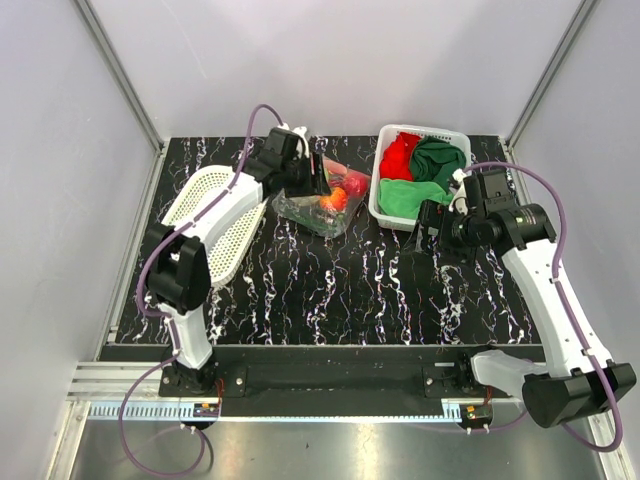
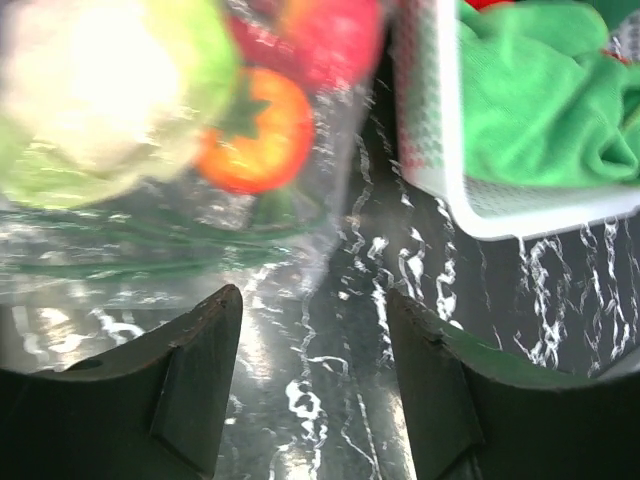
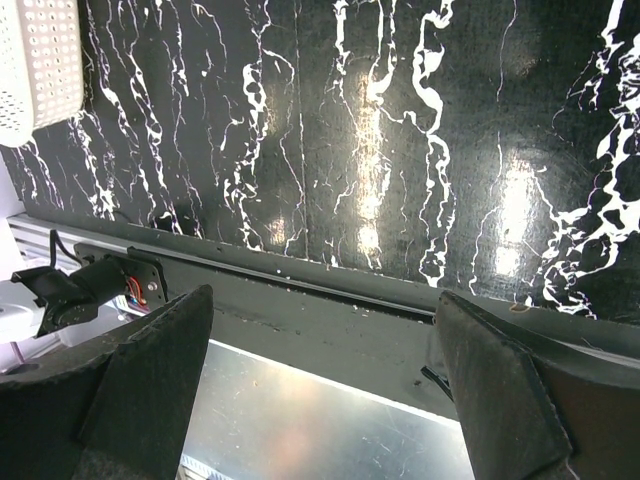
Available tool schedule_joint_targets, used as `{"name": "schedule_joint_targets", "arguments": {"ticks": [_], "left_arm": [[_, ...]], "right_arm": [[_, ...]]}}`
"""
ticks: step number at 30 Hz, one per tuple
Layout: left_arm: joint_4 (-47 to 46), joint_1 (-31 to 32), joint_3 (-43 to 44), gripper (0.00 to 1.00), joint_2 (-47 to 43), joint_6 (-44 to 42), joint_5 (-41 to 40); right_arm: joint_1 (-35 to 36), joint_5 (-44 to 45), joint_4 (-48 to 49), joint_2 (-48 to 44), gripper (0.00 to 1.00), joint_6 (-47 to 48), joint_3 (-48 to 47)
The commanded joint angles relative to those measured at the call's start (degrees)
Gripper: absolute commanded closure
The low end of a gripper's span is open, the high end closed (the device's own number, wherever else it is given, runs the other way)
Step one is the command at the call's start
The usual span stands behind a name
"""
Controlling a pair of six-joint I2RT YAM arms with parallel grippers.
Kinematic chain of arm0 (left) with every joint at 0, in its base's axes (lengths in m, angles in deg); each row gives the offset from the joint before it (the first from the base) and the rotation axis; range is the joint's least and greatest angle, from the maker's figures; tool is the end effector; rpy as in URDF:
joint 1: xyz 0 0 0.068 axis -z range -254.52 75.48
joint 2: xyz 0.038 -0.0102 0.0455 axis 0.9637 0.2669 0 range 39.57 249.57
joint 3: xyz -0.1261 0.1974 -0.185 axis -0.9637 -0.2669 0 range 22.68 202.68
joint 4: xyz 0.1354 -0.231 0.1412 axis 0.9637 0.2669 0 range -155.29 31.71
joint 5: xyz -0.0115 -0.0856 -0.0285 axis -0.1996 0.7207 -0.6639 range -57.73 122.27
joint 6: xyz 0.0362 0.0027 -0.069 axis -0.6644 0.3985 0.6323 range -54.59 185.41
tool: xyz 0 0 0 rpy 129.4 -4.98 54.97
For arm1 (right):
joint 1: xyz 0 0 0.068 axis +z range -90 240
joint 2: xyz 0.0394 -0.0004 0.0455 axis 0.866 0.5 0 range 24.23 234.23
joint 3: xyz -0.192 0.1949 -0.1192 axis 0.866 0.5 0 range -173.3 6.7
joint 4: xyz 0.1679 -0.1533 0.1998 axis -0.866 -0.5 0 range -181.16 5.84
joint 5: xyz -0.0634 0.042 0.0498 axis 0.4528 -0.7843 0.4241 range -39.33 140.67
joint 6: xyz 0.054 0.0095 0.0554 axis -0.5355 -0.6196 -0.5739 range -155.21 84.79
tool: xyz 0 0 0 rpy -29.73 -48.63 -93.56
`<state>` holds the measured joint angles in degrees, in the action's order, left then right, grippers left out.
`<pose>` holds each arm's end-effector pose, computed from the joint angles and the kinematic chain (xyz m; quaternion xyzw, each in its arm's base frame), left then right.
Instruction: Open the zip-top bag and remove the fake food
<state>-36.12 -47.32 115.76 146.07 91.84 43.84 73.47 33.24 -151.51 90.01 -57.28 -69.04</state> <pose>0.4383 -0.2403 0.2890 0.0466 0.9107 -0.2628 0.3153 0.2374 0.0773 0.3715 0.0287 0.9492 0.2232 0.2199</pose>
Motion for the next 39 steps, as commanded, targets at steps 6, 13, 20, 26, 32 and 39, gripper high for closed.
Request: {"name": "schedule_joint_targets", "arguments": {"ticks": [6, 13, 20, 26, 32, 39], "left_arm": [[-2.09, -8.48, 14.75, 0.34, 10.91, 3.27, 0.21], [-5.26, -12.17, 21.45, 0.3, 21.02, 7.4, 4.41], [-7.81, -11.12, 8.02, 0.37, 15.51, 10.12, 7.32], [-13.25, -8.05, -11.5, 0.39, 2.15, 11.53, 5.92], [-14.74, -3.82, -25.02, 0.41, -8.92, 15.13, 6.18], [-7.03, -6.18, -20.51, 0.33, -15.54, 13.3, 4.77]], "right_arm": [[0.32, -1.11, -1.47, 4.62, 0.0, 0.27, -4.93], [0.32, -1.29, -1.82, 9.1, 0.0, 0.88, -8.45], [0.24, -0.68, -1.12, 10.07, 0.0, 2.02, -8.9], [0.24, -1.46, 2.05, 8.84, 0.0, 1.85, -5.73], [0.24, -2.43, 4.42, 7.09, 0.0, 2.02, -2.83], [0.32, -3.4, 5.04, 5.15, 0.0, 1.15, -0.72]]}}
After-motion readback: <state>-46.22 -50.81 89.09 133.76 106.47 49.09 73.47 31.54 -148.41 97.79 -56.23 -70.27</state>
